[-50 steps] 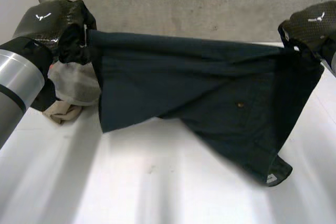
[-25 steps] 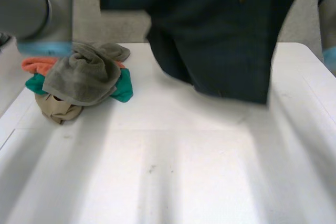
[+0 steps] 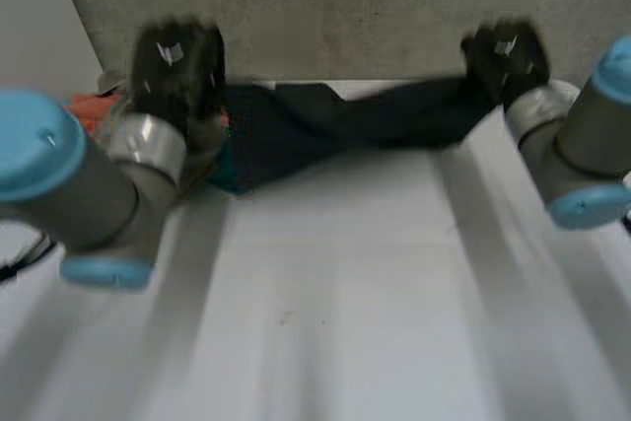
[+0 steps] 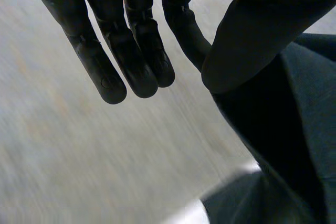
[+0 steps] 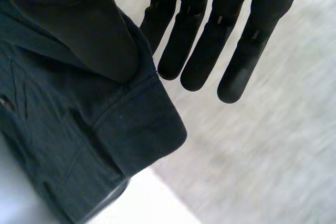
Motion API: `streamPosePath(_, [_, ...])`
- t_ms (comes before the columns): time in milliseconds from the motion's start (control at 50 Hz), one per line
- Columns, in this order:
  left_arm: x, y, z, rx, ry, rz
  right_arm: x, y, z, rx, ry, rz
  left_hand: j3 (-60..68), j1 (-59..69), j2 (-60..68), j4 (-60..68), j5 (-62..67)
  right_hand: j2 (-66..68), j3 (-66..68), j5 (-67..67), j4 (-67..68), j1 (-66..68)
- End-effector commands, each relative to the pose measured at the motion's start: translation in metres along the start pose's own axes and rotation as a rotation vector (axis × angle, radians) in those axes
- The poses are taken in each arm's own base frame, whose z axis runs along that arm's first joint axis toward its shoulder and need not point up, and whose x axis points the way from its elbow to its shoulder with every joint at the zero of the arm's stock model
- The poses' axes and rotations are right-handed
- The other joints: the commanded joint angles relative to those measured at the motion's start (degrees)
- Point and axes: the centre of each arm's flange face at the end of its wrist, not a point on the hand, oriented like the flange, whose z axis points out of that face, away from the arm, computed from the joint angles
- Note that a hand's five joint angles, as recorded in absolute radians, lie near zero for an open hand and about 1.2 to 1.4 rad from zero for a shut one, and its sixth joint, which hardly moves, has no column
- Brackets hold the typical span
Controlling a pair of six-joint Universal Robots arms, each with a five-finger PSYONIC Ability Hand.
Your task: Fold the laundry.
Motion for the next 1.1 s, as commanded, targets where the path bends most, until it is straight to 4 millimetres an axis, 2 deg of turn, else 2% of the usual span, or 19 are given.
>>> streamPosePath(20, [0.025,0.052,-0.055,-0.282,0.125,0.099,-0.018,0.04,-0.033,-0.245,-0.101,-0.065,11.66,13.43,11.36,11.3,13.33,12.68,11.43,12.02,11.37,16.8])
streamPosePath(100, [0.036,0.05,-0.083,-0.387,0.203,0.149,-0.019,0.036,-0.068,-0.38,-0.174,-0.088,11.66,13.43,11.36,11.3,13.33,12.68,11.43,12.02,11.37,16.8])
streamPosePath(240, [0.026,0.016,-0.125,-0.498,0.256,0.173,-0.012,0.002,-0.116,-0.471,-0.234,-0.095,11.66,13.43,11.36,11.3,13.33,12.68,11.43,12.02,11.37,16.8])
streamPosePath(320, [0.019,-0.019,-0.152,-0.526,0.29,0.19,-0.011,-0.012,-0.15,-0.547,-0.303,-0.156,11.66,13.43,11.36,11.3,13.33,12.68,11.43,12.02,11.37,16.8])
streamPosePath(340, [0.016,-0.033,-0.166,-0.545,0.316,0.209,-0.01,-0.019,-0.166,-0.572,-0.34,-0.206,11.66,13.43,11.36,11.3,13.33,12.68,11.43,12.02,11.37,16.8])
streamPosePath(440, [0.016,-0.067,-0.205,-0.578,0.444,0.222,0.0,-0.03,-0.215,-0.679,-0.44,-0.376,11.66,13.43,11.36,11.3,13.33,12.68,11.43,12.02,11.37,16.8])
streamPosePath(480, [0.017,-0.078,-0.218,-0.587,0.502,0.211,0.004,-0.033,-0.222,-0.688,-0.457,-0.396,11.66,13.43,11.36,11.3,13.33,12.68,11.43,12.02,11.37,16.8])
streamPosePath(540, [0.018,-0.081,-0.216,-0.565,0.513,0.203,0.01,-0.035,-0.223,-0.69,-0.446,-0.401,11.66,13.43,11.36,11.3,13.33,12.68,11.43,12.02,11.37,16.8])
streamPosePath(580, [0.019,-0.079,-0.209,-0.539,0.498,0.199,0.009,-0.035,-0.221,-0.684,-0.44,-0.376,11.66,13.43,11.36,11.3,13.33,12.68,11.43,12.02,11.37,16.8])
streamPosePath(620, [0.022,-0.07,-0.187,-0.498,0.465,0.199,0.009,-0.035,-0.22,-0.678,-0.435,-0.359,11.66,13.43,11.36,11.3,13.33,12.68,11.43,12.02,11.37,16.8])
streamPosePath(700, [0.028,-0.05,-0.141,-0.425,0.401,0.202,0.006,-0.021,-0.194,-0.655,-0.395,-0.285,11.66,13.43,11.36,11.3,13.33,12.68,11.43,12.02,11.37,16.8])
streamPosePath(720, [0.03,-0.045,-0.131,-0.412,0.392,0.205,0.006,-0.012,-0.175,-0.635,-0.361,-0.258,11.66,13.43,11.36,11.3,13.33,12.68,11.43,12.02,11.37,16.8])
streamPosePath(740, [0.032,-0.034,-0.11,-0.383,0.367,0.217,0.006,-0.009,-0.166,-0.629,-0.343,-0.242,11.66,13.43,11.36,11.3,13.33,12.68,11.43,12.02,11.37,16.8])
streamPosePath(780, [0.033,-0.024,-0.089,-0.364,0.341,0.23,0.008,-0.001,-0.144,-0.606,-0.291,-0.206,11.66,13.43,11.36,11.3,13.33,12.68,11.43,12.02,11.37,16.8])
streamPosePath(800, [0.035,-0.011,-0.069,-0.351,0.317,0.244,0.009,0.001,-0.136,-0.593,-0.266,-0.197,11.66,13.43,11.36,11.3,13.33,12.68,11.43,12.02,11.37,16.8])
streamPosePath(920, [0.036,0.016,-0.004,-0.289,0.205,0.276,0.009,0.014,-0.08,-0.503,-0.132,-0.189,11.66,13.43,11.36,11.3,13.33,12.68,11.43,12.02,11.37,16.8])
streamPosePath(940, [0.037,0.024,0.014,-0.267,0.17,0.284,0.005,0.017,-0.073,-0.488,-0.122,-0.197,11.66,13.43,11.36,11.3,13.33,12.68,11.43,12.02,11.37,16.8])
streamPosePath(1020, [0.039,0.047,0.046,-0.216,0.123,0.322,-0.001,0.023,-0.043,-0.387,-0.058,-0.218,11.66,13.43,11.36,11.3,13.33,12.68,11.43,12.02,11.37,16.8])
streamPosePath(1100, [0.035,0.064,0.074,-0.129,0.072,0.394,-0.009,0.047,-0.014,-0.292,-0.003,-0.229,11.66,13.43,11.36,11.3,13.33,12.68,11.43,12.02,11.37,16.8])
